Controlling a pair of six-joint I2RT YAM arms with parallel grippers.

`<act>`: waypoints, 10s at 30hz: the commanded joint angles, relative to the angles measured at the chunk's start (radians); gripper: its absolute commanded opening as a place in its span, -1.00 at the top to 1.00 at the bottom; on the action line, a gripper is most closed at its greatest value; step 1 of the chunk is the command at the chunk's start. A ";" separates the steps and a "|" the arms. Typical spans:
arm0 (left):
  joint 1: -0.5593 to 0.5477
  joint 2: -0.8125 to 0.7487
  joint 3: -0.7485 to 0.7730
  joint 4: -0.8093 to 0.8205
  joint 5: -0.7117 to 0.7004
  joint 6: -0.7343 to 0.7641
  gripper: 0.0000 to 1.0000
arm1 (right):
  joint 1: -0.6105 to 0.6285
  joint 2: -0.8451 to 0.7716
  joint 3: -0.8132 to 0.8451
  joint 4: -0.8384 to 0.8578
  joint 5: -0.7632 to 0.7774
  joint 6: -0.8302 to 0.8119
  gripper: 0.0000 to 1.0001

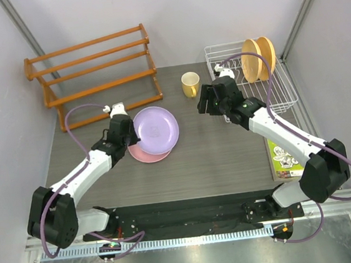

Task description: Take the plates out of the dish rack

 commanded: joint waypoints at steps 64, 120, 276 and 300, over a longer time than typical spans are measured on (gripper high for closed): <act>0.082 0.116 0.086 0.079 0.226 -0.005 -0.99 | -0.396 0.883 0.946 0.189 0.727 -0.760 0.35; 0.019 0.013 0.119 0.190 0.365 -0.005 -0.99 | -0.157 0.046 0.291 -0.100 0.006 -0.165 0.98; 0.078 0.054 0.150 0.274 0.647 0.072 -0.99 | -0.235 0.308 0.552 0.185 0.858 -0.685 0.92; 0.061 0.346 0.239 0.817 0.938 -0.356 -0.99 | -0.226 -0.071 0.044 0.221 -0.288 0.110 0.89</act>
